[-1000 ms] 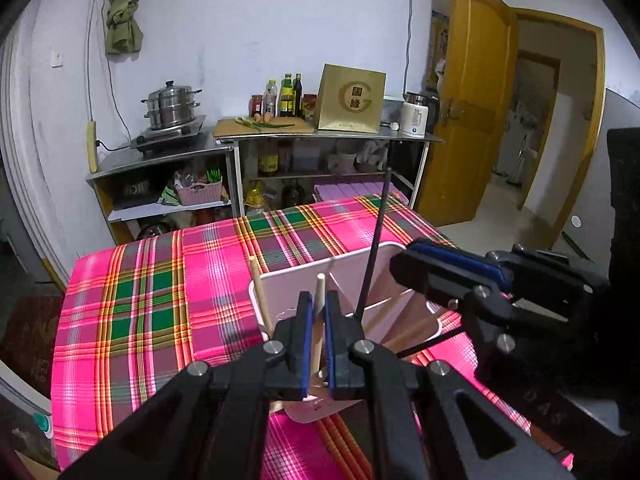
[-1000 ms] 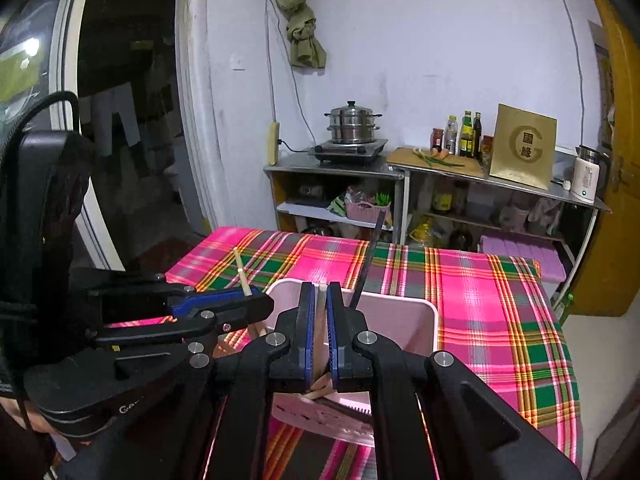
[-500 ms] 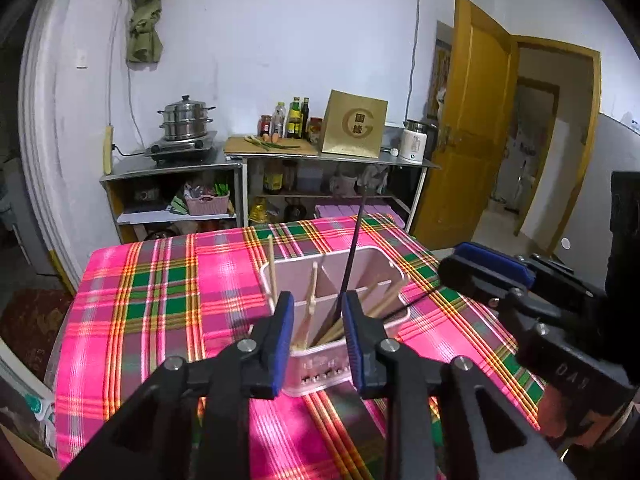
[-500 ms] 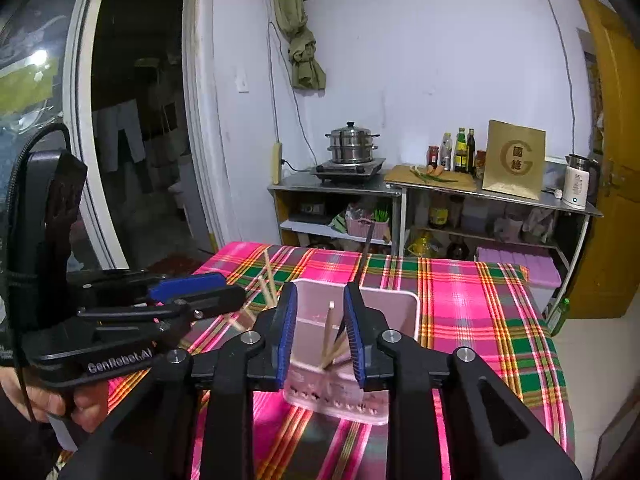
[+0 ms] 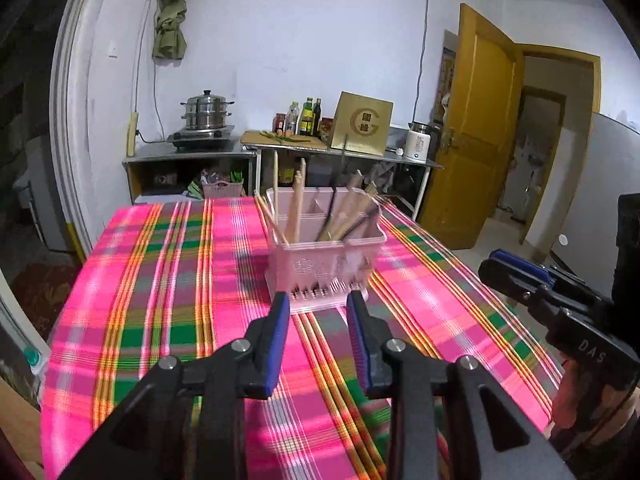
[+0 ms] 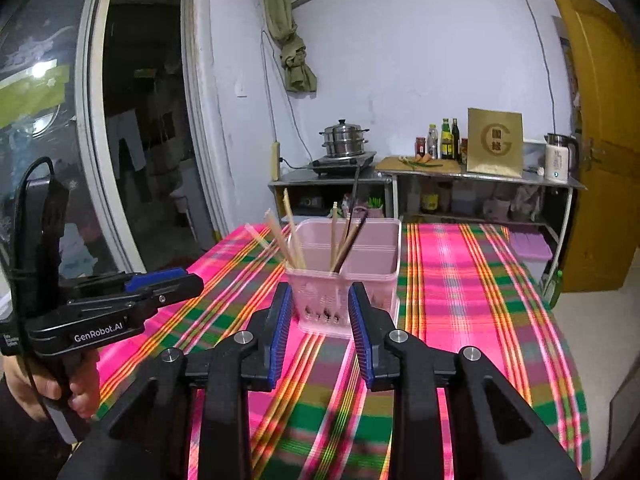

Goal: Organize utensils

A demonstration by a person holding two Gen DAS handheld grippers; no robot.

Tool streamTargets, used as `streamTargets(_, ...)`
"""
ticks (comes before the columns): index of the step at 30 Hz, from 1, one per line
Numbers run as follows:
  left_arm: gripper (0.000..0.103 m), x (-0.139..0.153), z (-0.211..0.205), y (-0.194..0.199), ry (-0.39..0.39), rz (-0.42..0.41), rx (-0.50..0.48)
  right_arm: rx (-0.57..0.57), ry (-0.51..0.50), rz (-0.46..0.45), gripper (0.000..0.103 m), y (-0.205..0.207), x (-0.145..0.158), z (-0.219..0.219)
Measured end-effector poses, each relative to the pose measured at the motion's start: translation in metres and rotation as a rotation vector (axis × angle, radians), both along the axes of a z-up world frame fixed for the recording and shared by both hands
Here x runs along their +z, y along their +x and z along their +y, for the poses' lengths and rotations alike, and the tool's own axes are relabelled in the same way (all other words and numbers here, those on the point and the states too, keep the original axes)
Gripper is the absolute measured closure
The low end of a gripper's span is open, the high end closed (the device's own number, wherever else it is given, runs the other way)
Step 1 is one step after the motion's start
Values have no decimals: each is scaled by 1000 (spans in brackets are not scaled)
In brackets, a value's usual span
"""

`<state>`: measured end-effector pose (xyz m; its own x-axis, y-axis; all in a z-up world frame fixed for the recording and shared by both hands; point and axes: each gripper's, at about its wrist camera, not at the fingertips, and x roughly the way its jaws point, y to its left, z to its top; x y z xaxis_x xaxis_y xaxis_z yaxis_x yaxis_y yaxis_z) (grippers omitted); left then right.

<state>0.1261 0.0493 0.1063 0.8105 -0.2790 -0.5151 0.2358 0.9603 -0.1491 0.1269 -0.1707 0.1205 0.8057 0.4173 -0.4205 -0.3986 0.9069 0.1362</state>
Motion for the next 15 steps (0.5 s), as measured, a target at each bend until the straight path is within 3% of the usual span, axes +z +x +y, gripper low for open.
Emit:
streamTargets(9, 72, -25, -10, -47, 33, -5, 22, -29, -24, 19, 73, -54, -30, -5)
streamTargets(15, 72, -37, -13, -71, 15, -11, 25, -45, -35, 26, 73, -80, -42, -7)
